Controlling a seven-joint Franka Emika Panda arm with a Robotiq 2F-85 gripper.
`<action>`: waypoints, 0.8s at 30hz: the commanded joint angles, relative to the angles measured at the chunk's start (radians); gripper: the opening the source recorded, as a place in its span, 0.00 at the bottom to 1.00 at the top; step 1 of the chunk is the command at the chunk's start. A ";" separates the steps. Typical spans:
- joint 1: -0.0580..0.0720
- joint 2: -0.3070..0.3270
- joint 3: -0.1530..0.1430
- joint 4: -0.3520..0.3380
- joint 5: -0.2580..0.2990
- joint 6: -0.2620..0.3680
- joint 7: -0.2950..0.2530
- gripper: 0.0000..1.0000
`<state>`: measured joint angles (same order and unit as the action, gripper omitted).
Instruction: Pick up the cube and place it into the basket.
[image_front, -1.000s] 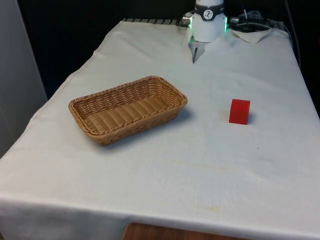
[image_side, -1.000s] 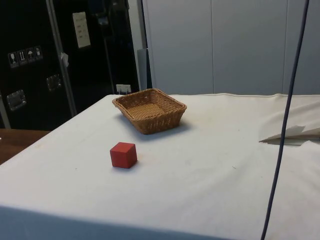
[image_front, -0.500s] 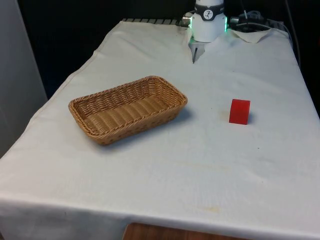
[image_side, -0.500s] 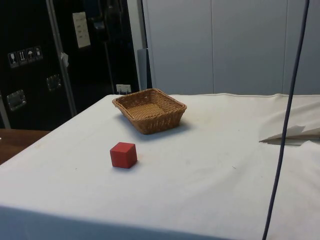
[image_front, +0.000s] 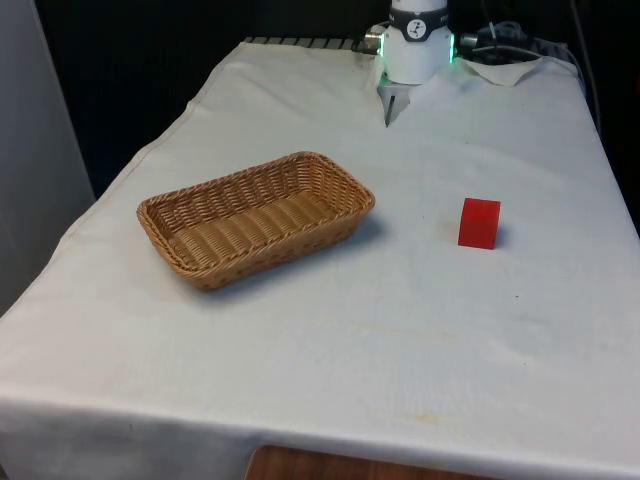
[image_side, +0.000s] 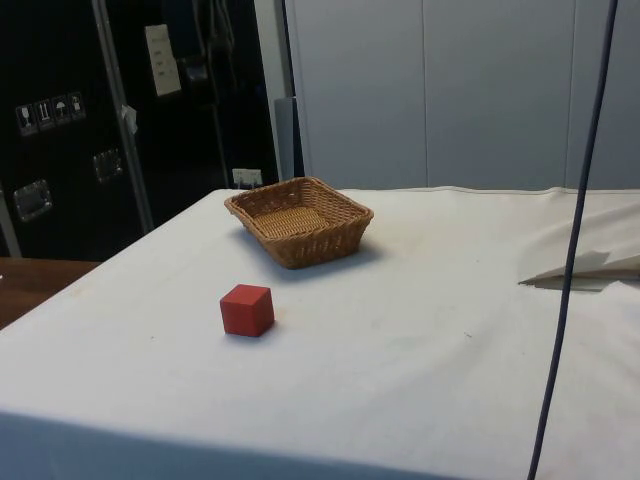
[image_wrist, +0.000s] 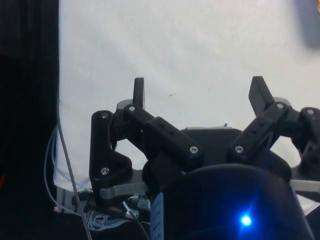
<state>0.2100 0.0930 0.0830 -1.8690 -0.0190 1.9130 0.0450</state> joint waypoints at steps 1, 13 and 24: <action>0.000 0.001 0.001 -0.001 0.000 0.001 -0.007 1.00; 0.003 0.025 0.009 -0.021 -0.019 0.051 -0.100 1.00; 0.002 0.046 0.013 -0.039 -0.037 0.082 -0.172 1.00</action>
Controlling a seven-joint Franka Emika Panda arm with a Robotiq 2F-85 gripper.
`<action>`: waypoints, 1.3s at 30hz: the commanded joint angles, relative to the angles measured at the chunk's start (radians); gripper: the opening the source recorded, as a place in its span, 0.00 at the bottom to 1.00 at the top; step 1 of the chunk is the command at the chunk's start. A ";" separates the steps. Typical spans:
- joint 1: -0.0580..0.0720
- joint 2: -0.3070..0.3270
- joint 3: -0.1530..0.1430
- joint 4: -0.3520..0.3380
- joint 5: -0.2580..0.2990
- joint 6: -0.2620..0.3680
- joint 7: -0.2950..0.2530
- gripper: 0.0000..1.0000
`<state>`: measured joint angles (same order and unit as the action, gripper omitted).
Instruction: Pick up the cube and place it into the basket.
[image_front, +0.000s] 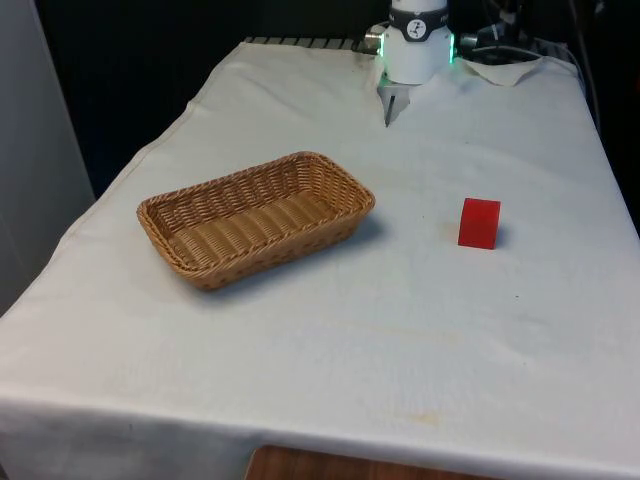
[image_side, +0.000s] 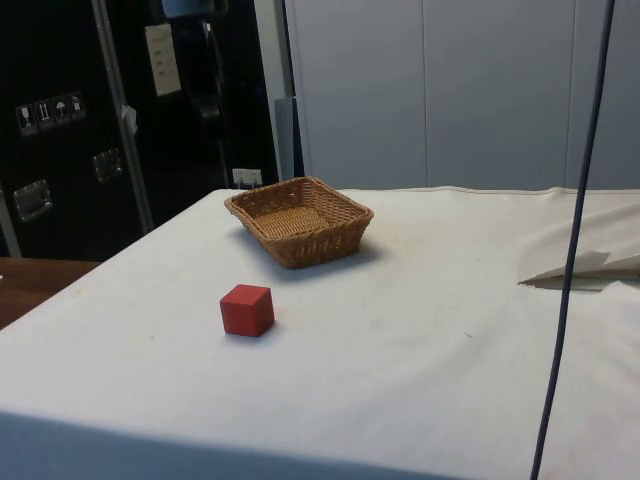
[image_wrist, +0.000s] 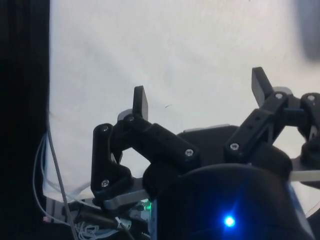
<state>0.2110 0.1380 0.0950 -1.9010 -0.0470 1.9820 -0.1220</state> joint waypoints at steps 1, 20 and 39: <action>0.002 0.003 0.001 -0.008 -0.011 0.015 -0.012 1.00; 0.006 0.051 0.011 -0.021 -0.072 0.035 -0.094 1.00; 0.014 0.094 0.035 0.003 -0.107 0.030 -0.100 1.00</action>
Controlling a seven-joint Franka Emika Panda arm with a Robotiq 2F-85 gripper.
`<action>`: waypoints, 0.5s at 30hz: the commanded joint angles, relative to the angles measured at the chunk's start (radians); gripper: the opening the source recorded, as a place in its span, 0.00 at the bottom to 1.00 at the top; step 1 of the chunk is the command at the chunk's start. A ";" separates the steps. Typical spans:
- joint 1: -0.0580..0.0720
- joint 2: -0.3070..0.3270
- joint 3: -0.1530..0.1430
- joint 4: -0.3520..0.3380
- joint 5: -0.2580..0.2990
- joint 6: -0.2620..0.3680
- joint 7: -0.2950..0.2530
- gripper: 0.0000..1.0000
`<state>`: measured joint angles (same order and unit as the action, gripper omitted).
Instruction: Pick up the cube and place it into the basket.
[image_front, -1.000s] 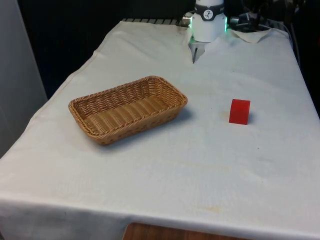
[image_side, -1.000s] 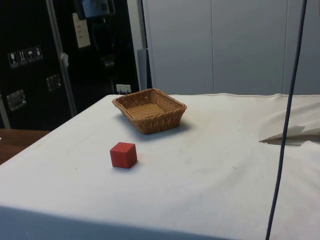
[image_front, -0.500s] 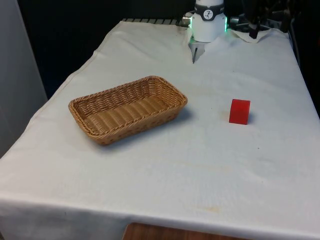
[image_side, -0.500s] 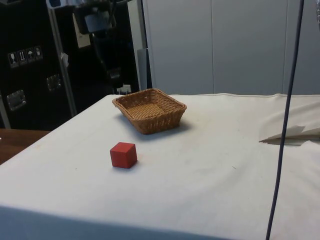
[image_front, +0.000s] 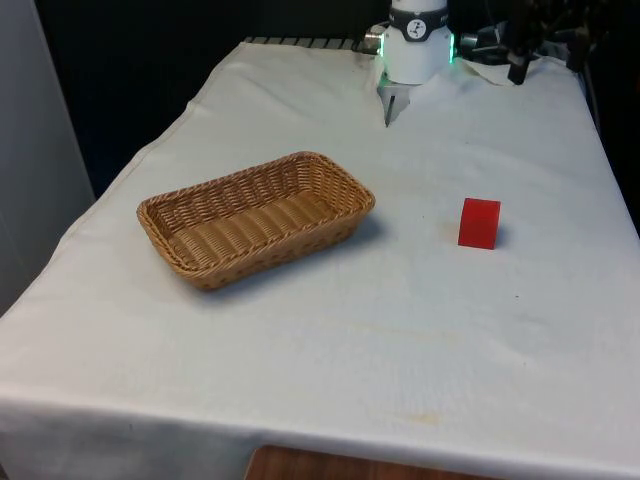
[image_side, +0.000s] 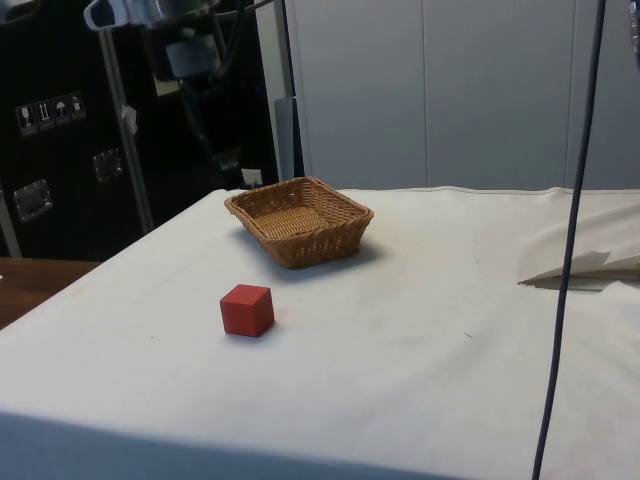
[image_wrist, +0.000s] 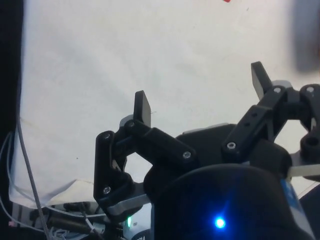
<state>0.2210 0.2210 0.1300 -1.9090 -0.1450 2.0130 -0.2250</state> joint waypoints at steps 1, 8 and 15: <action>0.004 0.015 0.002 0.014 -0.010 0.000 0.000 1.00; 0.005 0.045 0.010 0.039 -0.018 0.011 -0.024 1.00; 0.004 0.059 0.016 0.034 -0.027 0.056 -0.033 1.00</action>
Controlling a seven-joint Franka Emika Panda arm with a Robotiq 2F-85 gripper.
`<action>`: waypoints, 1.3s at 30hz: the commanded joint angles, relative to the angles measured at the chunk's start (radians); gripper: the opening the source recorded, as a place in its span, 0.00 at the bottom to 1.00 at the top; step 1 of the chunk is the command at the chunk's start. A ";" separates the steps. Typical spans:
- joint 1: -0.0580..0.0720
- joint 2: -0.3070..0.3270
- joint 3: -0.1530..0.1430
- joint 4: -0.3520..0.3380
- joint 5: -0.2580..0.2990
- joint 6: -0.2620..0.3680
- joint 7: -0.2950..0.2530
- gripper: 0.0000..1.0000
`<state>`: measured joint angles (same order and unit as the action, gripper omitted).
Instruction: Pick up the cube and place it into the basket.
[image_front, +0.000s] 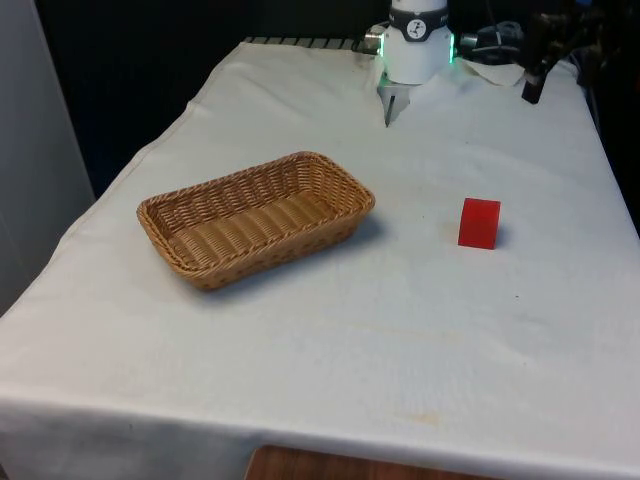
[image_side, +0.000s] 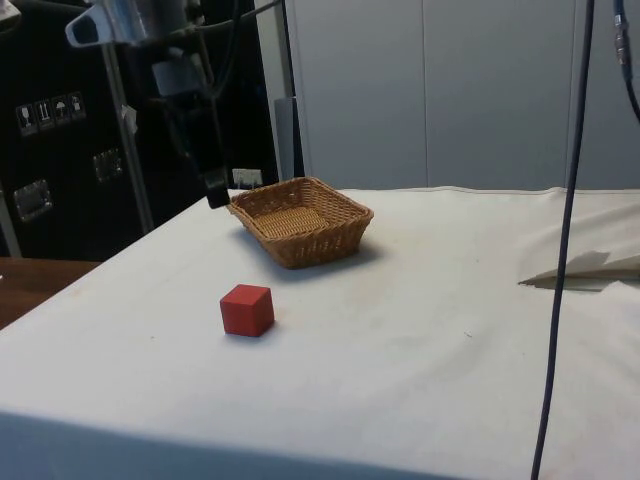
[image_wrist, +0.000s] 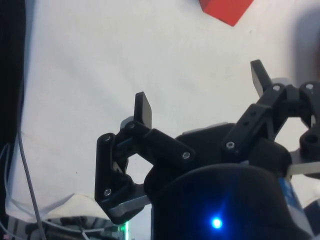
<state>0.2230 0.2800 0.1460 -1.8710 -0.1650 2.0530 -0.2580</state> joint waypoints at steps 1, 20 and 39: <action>0.002 0.001 0.000 -0.007 -0.008 0.025 -0.001 1.00; -0.002 0.027 0.007 -0.052 0.007 0.164 -0.021 1.00; -0.007 0.089 0.007 -0.094 0.010 0.317 -0.043 1.00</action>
<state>0.2190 0.3700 0.1500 -1.9620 -0.1620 2.3610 -0.2970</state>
